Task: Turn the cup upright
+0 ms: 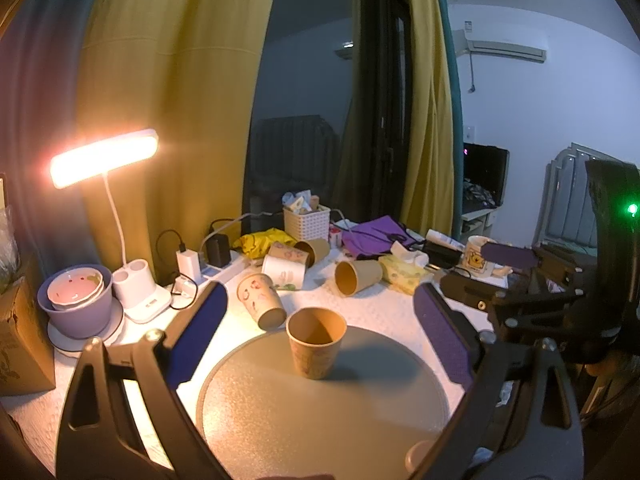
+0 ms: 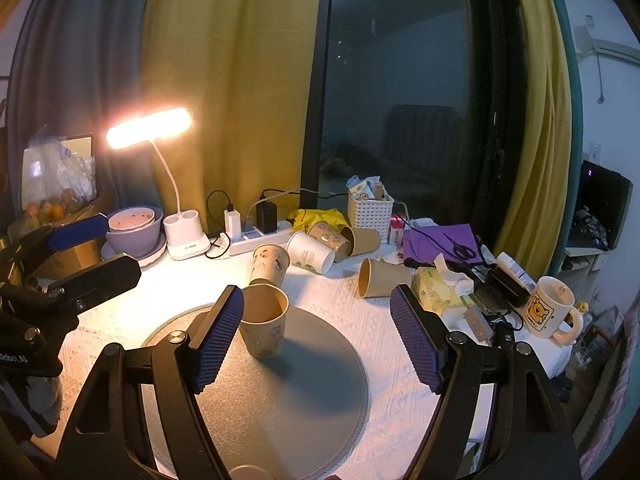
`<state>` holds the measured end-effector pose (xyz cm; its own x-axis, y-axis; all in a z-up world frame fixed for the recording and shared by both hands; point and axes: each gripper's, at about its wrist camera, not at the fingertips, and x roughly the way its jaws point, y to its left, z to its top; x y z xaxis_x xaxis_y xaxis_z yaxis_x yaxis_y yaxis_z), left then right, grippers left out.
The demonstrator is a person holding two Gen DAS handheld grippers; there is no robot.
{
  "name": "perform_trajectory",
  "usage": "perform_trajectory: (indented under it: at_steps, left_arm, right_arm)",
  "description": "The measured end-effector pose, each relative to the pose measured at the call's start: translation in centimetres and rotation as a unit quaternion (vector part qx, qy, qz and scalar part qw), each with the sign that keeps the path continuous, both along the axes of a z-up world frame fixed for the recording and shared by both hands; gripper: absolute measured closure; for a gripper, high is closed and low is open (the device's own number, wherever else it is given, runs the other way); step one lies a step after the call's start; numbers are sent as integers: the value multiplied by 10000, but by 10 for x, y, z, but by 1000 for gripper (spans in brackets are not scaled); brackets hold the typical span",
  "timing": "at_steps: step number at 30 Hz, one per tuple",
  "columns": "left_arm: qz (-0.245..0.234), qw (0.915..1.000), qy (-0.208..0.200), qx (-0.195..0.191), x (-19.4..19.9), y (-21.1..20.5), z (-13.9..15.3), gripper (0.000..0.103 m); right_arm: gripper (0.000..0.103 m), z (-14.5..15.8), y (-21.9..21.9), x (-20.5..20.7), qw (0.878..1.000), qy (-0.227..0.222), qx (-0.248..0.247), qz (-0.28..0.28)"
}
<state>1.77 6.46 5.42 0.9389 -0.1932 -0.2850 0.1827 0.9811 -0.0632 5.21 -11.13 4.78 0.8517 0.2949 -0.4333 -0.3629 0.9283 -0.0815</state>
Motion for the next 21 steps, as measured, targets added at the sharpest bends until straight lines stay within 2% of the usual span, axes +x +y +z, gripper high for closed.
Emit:
perform_trajectory:
  at_steps: [21]
  left_arm:
    - [6, 10000, -2, -7, 1, 1, 1, 8]
  right_arm:
    - [25, -1, 1, 0, 10000, 8, -8, 3]
